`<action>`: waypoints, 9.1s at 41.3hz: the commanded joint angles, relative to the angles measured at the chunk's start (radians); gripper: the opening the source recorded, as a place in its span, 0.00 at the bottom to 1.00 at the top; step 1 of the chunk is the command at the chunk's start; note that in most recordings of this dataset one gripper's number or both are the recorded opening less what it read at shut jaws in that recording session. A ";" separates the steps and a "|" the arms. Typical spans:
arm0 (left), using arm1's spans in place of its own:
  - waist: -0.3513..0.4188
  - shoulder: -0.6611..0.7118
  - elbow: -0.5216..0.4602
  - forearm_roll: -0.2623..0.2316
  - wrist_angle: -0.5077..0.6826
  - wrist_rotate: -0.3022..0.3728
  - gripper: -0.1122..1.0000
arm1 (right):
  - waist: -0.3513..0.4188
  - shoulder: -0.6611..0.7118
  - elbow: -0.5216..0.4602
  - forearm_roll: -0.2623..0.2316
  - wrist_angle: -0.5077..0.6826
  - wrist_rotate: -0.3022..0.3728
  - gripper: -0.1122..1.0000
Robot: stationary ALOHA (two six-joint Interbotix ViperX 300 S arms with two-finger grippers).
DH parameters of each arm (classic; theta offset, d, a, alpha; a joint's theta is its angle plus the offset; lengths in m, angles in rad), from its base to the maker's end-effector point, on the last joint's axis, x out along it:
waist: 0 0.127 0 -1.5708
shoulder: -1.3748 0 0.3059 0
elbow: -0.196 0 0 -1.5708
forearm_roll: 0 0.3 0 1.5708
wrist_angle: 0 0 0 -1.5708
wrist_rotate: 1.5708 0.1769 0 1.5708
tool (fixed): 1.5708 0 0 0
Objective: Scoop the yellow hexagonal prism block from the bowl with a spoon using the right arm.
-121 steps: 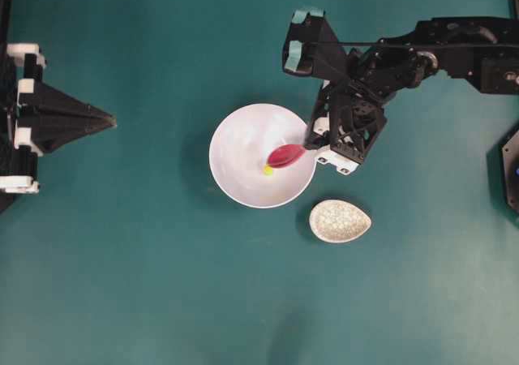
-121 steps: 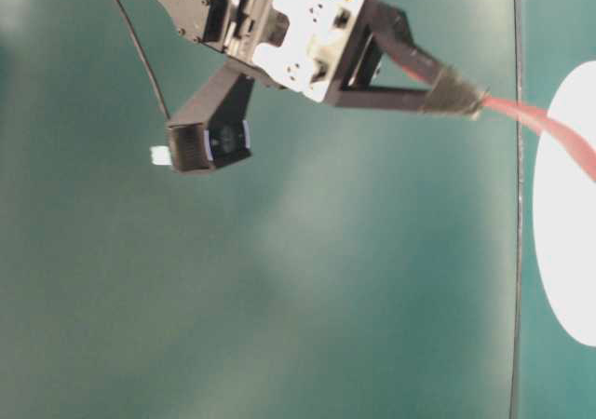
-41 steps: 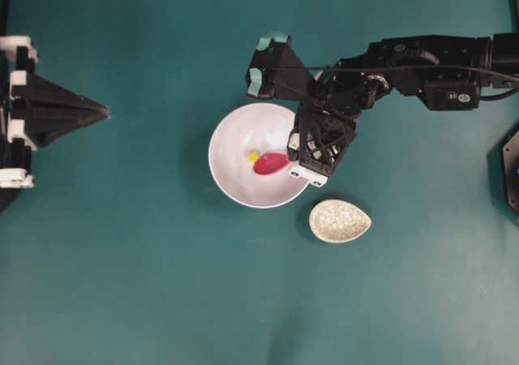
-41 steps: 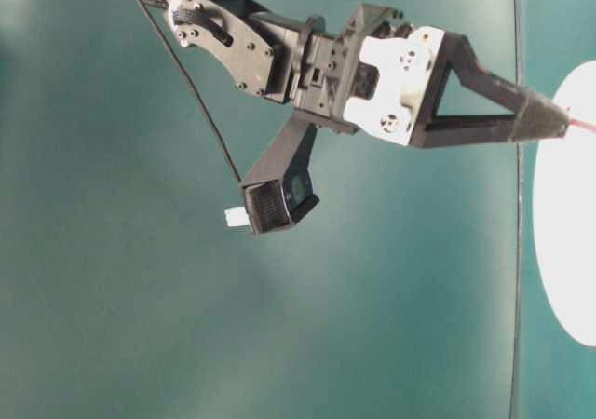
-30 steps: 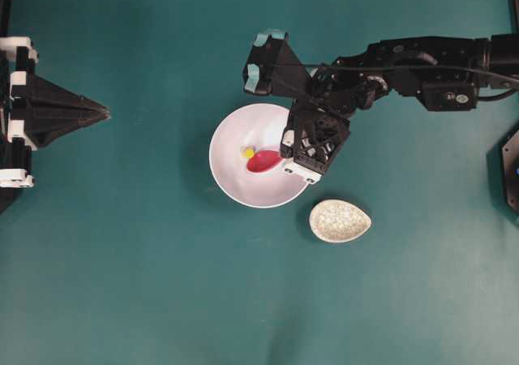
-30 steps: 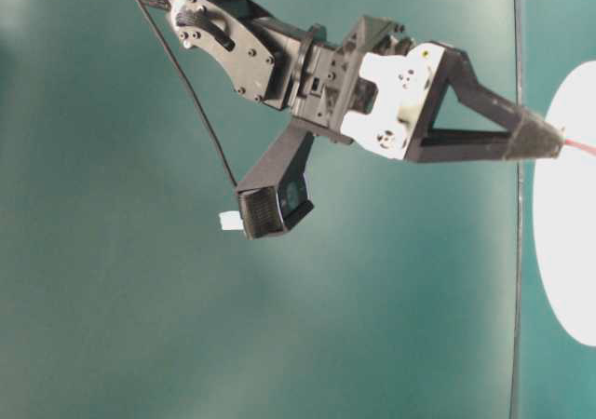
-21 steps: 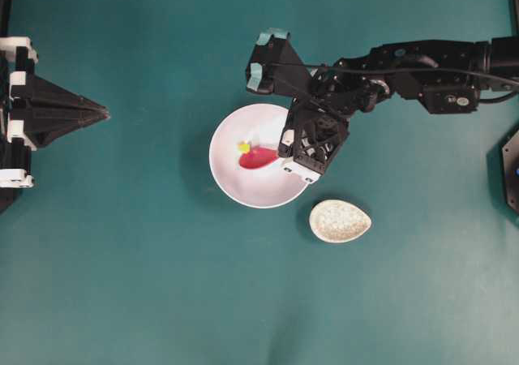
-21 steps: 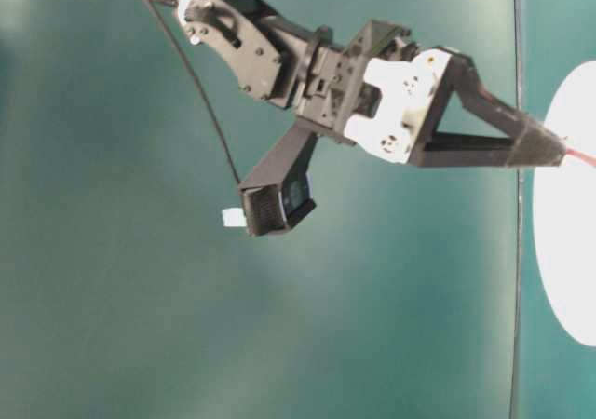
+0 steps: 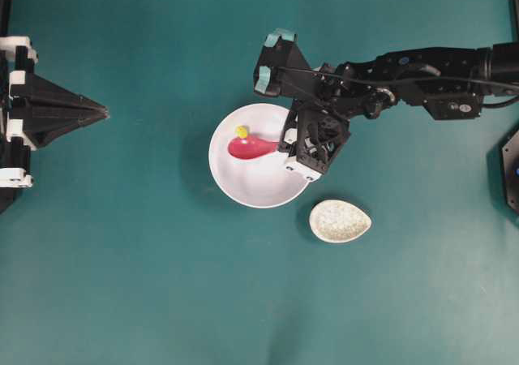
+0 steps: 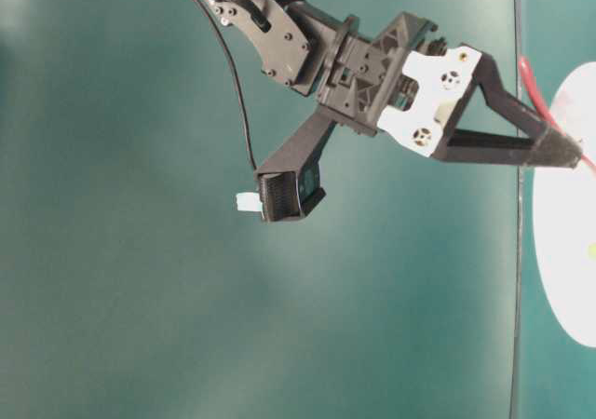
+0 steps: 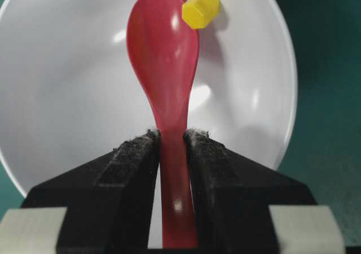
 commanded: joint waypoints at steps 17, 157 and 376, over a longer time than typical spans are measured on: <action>0.002 0.005 -0.031 -0.002 -0.006 -0.003 0.10 | -0.002 -0.017 -0.009 -0.044 -0.006 0.005 0.32; 0.002 0.003 -0.040 -0.002 -0.006 -0.035 0.10 | 0.316 -0.453 0.526 -0.075 -0.175 0.273 0.61; 0.002 0.006 -0.040 -0.002 0.003 -0.037 0.10 | 0.727 -0.121 0.873 0.215 -1.597 0.190 0.33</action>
